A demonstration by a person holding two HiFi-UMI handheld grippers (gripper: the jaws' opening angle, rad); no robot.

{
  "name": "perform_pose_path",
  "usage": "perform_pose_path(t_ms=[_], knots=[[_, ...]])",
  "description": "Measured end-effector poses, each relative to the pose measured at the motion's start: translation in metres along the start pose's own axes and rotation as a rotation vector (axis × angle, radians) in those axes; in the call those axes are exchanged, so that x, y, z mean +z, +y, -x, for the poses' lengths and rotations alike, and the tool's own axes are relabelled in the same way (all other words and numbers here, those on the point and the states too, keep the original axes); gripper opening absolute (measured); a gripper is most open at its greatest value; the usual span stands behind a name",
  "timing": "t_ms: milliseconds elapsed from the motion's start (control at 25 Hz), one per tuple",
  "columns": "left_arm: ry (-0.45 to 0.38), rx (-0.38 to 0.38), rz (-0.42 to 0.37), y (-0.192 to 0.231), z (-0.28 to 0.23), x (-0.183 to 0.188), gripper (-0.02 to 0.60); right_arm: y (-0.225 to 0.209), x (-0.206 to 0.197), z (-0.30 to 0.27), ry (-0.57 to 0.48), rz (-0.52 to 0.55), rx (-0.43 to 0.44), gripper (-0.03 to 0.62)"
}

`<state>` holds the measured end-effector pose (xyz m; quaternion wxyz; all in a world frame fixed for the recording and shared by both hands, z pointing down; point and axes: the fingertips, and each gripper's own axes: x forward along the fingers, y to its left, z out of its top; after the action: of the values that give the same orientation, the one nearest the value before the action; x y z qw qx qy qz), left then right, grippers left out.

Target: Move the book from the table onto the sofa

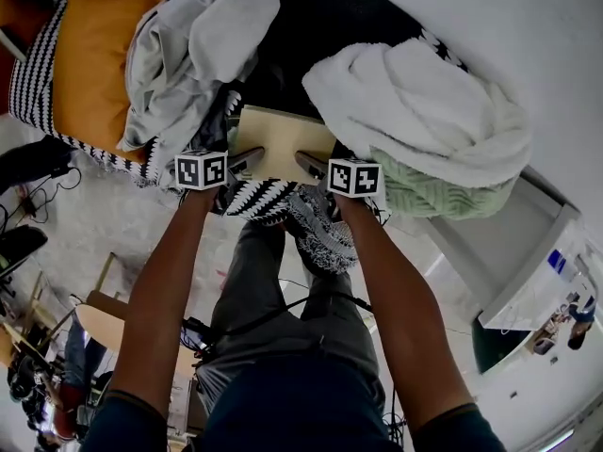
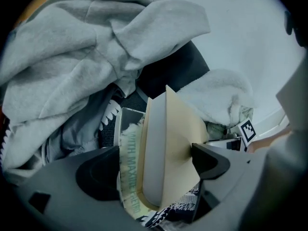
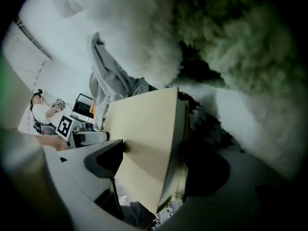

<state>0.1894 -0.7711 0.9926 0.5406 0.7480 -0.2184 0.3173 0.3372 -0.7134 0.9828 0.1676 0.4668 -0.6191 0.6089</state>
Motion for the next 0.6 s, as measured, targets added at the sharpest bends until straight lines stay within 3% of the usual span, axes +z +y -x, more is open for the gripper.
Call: perform_pose_path(t_ms=[400, 600], knots=[[0.061, 0.016, 0.132, 0.032, -0.023, -0.029, 0.472, -0.018, -0.023, -0.035, 0.108, -0.088, -0.037, 0.413], [0.074, 0.029, 0.1, 0.038, -0.027, -0.03, 0.476, -0.021, -0.03, -0.041, 0.156, -0.12, -0.041, 0.414]])
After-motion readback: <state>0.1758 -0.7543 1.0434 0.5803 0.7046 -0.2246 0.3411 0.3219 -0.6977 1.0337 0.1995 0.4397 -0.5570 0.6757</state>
